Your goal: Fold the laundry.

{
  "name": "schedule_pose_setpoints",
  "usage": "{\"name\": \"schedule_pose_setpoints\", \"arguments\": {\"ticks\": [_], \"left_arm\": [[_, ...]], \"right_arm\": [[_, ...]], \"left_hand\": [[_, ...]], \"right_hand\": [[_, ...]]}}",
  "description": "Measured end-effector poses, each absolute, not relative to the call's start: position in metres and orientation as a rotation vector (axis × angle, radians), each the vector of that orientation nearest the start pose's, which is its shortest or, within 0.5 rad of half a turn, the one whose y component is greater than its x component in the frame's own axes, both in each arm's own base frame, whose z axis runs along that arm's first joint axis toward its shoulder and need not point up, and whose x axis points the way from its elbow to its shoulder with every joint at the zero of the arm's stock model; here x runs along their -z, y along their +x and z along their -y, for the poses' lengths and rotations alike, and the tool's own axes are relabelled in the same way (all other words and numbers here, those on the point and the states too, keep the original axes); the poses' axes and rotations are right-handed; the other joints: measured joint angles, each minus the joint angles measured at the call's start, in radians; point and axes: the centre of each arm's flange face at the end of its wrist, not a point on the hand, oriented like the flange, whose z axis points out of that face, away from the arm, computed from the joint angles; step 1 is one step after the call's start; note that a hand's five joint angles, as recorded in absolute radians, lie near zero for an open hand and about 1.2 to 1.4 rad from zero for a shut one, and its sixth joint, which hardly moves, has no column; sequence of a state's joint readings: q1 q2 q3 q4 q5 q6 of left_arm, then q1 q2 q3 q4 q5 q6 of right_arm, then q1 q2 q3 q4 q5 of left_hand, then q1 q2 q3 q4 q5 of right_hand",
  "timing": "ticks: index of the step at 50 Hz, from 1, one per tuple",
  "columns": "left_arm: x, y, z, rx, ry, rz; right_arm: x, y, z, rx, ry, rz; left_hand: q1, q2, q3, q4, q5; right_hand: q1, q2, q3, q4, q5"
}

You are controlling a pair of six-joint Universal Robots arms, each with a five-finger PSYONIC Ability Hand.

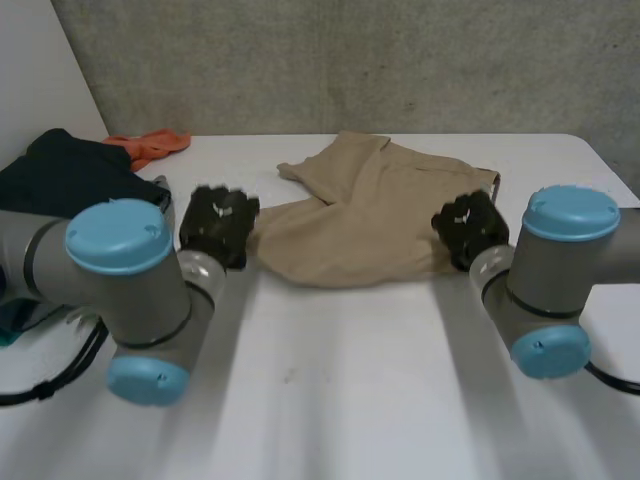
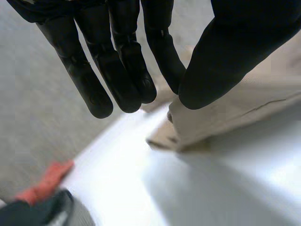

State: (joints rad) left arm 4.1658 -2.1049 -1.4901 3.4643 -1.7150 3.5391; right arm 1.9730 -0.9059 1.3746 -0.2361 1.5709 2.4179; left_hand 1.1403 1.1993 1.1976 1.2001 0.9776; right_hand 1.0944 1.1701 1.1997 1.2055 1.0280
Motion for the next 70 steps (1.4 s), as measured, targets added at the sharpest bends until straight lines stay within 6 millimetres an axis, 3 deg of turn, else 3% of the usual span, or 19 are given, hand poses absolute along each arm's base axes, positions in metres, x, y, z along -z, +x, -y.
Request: {"name": "schedule_pose_setpoints", "arguments": {"ticks": [8, 13, 21, 27, 34, 38, 41, 48, 52, 56, 60, 62, 65, 70], "left_arm": [[-0.182, -0.282, 0.230, 1.854, 1.056, -2.259], [-0.197, -0.265, 0.191, 1.713, 1.216, -2.223], [-0.204, -0.248, 0.137, 1.500, 1.485, -2.143], [-0.200, -0.243, 0.108, 1.378, 1.639, -2.130], [-0.202, -0.247, 0.091, 1.310, 1.790, -2.074], [-0.208, -0.256, 0.103, 1.341, 1.795, -2.037], [-0.209, -0.267, 0.127, 1.381, 1.753, -2.020], [-0.206, -0.306, 0.204, 1.588, 1.586, -1.953], [-0.204, -0.339, 0.255, 1.843, 1.435, -1.825], [-0.203, -0.366, 0.289, 2.076, 1.293, -1.670], [-0.198, -0.391, 0.318, 2.294, 1.138, -1.478], [-0.197, -0.393, 0.321, 2.313, 1.123, -1.458], [-0.186, -0.411, 0.341, 2.415, 1.028, -1.328], [-0.173, -0.423, 0.360, 2.453, 0.990, -1.263]], "right_arm": [[-0.159, 0.260, 0.286, 1.794, -1.550, -2.364], [-0.178, 0.244, 0.252, 1.552, -1.650, -2.450], [-0.197, 0.225, 0.205, 1.246, -1.855, -2.471], [-0.201, 0.216, 0.180, 1.137, -1.940, -2.449], [-0.203, 0.211, 0.164, 1.099, -1.947, -2.426], [-0.206, 0.208, 0.169, 1.127, -1.912, -2.434], [-0.209, 0.206, 0.181, 1.184, -1.868, -2.449], [-0.206, 0.211, 0.226, 1.453, -1.719, -2.463], [-0.201, 0.216, 0.257, 1.702, -1.549, -2.484], [-0.196, 0.219, 0.277, 1.886, -1.423, -2.472], [-0.187, 0.223, 0.299, 2.068, -1.322, -2.437], [-0.186, 0.224, 0.302, 2.089, -1.311, -2.433], [-0.179, 0.226, 0.326, 2.295, -1.214, -2.390], [-0.172, 0.229, 0.351, 2.488, -1.143, -2.325]], "left_hand": [[0.000, 0.000, 0.000, 0.000, 0.000], [0.000, 0.000, 0.000, 0.000, 0.000], [0.000, 0.000, 0.000, 0.000, 0.000], [0.000, 0.000, 0.000, 0.000, 0.000], [0.000, 0.000, 0.000, 0.000, 0.000], [0.000, 0.000, 0.000, 0.000, 0.001], [0.000, 0.000, 0.000, 0.000, 0.009], [0.000, 0.000, 0.000, 0.000, 0.009], [0.000, 0.000, 0.000, 0.000, 0.009], [0.000, 0.000, 0.000, 0.000, 0.009], [0.000, 0.000, 0.000, 0.000, 0.009], [0.000, 0.000, 0.000, 0.000, 0.009], [0.000, 0.000, 0.000, 0.000, 0.009], [0.000, 0.001, 0.000, 0.001, 0.009]], "right_hand": [[0.000, 0.000, 0.000, 0.000, 0.000], [0.000, 0.000, 0.000, 0.000, 0.000], [0.000, 0.000, 0.000, 0.000, 0.000], [0.000, 0.000, 0.000, 0.000, 0.000], [0.000, 0.002, 0.000, 0.000, 0.000], [0.000, 0.002, 0.000, 0.000, 0.000], [0.000, 0.003, 0.000, 0.000, 0.000], [0.000, 0.005, 0.000, 0.000, 0.000], [0.000, 0.005, 0.000, 0.000, 0.001], [0.000, 0.005, 0.000, 0.000, 0.002], [0.000, 0.005, 0.000, 0.000, 0.002], [0.000, 0.005, 0.000, 0.000, 0.002], [-0.001, 0.007, 0.000, 0.000, 0.002], [-0.001, 0.010, 0.000, 0.000, 0.002]]}}
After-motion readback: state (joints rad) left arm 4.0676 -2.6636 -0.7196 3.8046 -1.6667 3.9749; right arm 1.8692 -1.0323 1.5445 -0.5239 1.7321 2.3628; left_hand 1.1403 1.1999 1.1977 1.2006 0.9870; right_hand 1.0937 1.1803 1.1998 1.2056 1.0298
